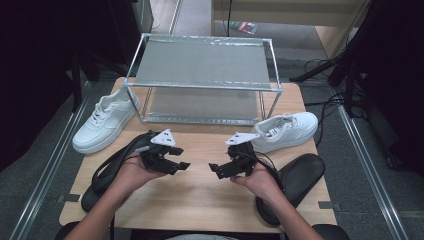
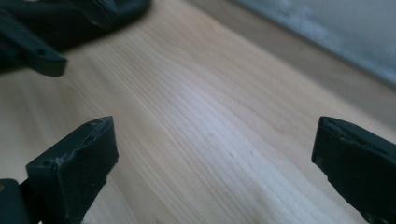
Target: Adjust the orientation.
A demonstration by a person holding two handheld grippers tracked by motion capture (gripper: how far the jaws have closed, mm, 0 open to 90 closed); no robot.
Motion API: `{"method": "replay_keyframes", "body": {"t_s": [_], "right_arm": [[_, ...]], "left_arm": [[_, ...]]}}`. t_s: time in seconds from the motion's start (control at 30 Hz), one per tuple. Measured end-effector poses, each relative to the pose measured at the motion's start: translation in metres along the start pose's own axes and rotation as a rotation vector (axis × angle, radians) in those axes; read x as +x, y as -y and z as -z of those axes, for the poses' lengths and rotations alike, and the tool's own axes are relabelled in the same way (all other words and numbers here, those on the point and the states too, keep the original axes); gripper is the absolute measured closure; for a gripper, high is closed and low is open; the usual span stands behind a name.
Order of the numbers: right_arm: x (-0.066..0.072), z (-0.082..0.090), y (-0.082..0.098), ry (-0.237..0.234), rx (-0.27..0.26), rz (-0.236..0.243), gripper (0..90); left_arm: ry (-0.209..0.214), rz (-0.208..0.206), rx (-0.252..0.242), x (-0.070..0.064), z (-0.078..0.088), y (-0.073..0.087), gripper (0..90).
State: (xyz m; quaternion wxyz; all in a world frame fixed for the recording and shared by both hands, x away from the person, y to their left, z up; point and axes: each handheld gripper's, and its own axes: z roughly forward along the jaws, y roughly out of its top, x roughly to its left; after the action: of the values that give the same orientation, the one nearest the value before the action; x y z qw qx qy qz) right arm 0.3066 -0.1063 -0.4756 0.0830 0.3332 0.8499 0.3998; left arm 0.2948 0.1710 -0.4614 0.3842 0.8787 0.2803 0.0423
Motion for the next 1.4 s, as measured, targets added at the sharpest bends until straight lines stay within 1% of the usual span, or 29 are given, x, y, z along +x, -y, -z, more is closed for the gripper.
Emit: {"method": "replay_keyframes", "body": {"t_s": [0.03,0.07,0.1,0.13,0.17,0.2,0.23,0.27,0.3,0.33,0.37,0.4,0.47,0.5,0.57,0.63,0.67,0.73,0.77,0.8,0.83,0.9,0.93,1.0,1.07,1.13,1.2,1.33,1.4], "right_arm": [[-0.001,0.004,0.000,-0.017,-0.016,0.009,5.8],[-0.003,0.007,0.000,-0.040,-0.011,0.018,12.6],[-0.004,0.009,0.001,-0.051,-0.006,0.020,16.0],[-0.004,0.011,0.002,-0.053,-0.002,0.010,12.8],[-0.004,0.013,0.003,-0.065,0.006,0.003,13.8],[-0.004,0.014,0.004,-0.082,0.007,0.008,14.5],[-0.003,0.016,0.006,-0.076,0.009,0.020,15.3],[-0.001,0.018,0.006,-0.067,0.013,0.033,18.0],[0.000,0.021,0.007,-0.067,0.016,0.041,19.3],[0.001,0.024,0.008,-0.067,0.014,0.050,20.4],[0.003,0.028,0.009,-0.060,0.004,0.055,22.4],[0.004,0.032,0.009,-0.061,-0.004,0.061,25.6],[0.006,0.038,0.011,-0.050,-0.021,0.074,28.8],[0.005,0.039,0.012,-0.045,-0.024,0.079,29.5],[0.003,0.039,0.012,-0.046,-0.019,0.066,30.6],[0.000,0.039,0.013,-0.067,0.003,0.041,32.7],[-0.001,0.039,0.013,-0.073,0.008,0.034,33.3],[-0.002,0.041,0.014,-0.077,0.016,0.027,34.6],[-0.003,0.043,0.015,-0.077,0.016,0.023,35.1],[-0.003,0.045,0.015,-0.077,0.010,0.018,35.9],[-0.003,0.047,0.016,-0.077,0.001,0.020,36.6],[-0.004,0.050,0.018,-0.079,-0.012,0.024,37.3],[-0.005,0.051,0.018,-0.074,-0.014,0.020,37.9],[-0.008,0.050,0.018,-0.078,-0.018,0.001,38.6],[-0.010,0.049,0.018,-0.084,-0.017,-0.013,38.8],[-0.012,0.048,0.019,-0.087,-0.013,-0.012,38.8],[-0.012,0.047,0.019,-0.088,-0.007,-0.006,38.8],[-0.011,0.044,0.018,-0.095,-0.006,0.009,38.8],[-0.010,0.043,0.018,-0.100,-0.005,0.013,39.1]], "left_arm": [[0.018,0.033,-0.005,0.001,0.003,0.002,42.4],[0.027,0.058,-0.018,0.001,0.005,0.004,43.3],[0.026,0.062,-0.021,0.000,0.007,0.005,45.8],[0.015,0.054,-0.018,-0.001,0.008,0.006,46.5],[0.008,0.048,-0.015,-0.002,0.008,0.006,46.8],[0.011,0.043,-0.010,-0.003,0.009,0.007,47.6],[0.010,0.041,0.001,-0.004,0.010,0.008,48.6],[0.000,0.042,0.013,-0.004,0.010,0.009,49.2],[-0.010,0.052,0.021,-0.004,0.010,0.010,47.3],[-0.024,0.072,0.041,-0.002,0.009,0.010,44.0],[-0.037,0.103,0.055,-0.001,0.009,0.012,43.7],[-0.045,0.123,0.062,0.000,0.009,0.013,44.1],[-0.040,0.133,0.072,0.003,0.010,0.015,48.0],[-0.037,0.145,0.073,0.003,0.011,0.015,47.9],[-0.015,0.162,0.065,0.005,0.012,0.015,44.7],[-0.006,0.159,0.061,0.006,0.014,0.016,41.4],[0.003,0.158,0.070,0.007,0.015,0.016,41.5],[-0.012,0.152,0.063,0.008,0.017,0.018,41.7],[-0.012,0.149,0.064,0.009,0.018,0.019,41.6],[-0.013,0.155,0.059,0.009,0.019,0.019,40.6],[-0.008,0.162,0.055,0.010,0.019,0.020,37.9],[0.007,0.158,0.041,0.011,0.021,0.020,32.0],[0.019,0.151,0.029,0.011,0.021,0.020,29.7],[0.022,0.151,0.018,0.010,0.023,0.019,27.8],[0.008,0.137,0.015,0.009,0.026,0.018,29.4],[-0.003,0.148,0.021,0.010,0.028,0.019,34.9],[-0.006,0.147,0.026,0.013,0.030,0.021,39.7],[-0.025,0.180,0.035,0.018,0.036,0.025,43.9],[-0.047,0.189,0.034,0.020,0.041,0.027,46.0]]}}
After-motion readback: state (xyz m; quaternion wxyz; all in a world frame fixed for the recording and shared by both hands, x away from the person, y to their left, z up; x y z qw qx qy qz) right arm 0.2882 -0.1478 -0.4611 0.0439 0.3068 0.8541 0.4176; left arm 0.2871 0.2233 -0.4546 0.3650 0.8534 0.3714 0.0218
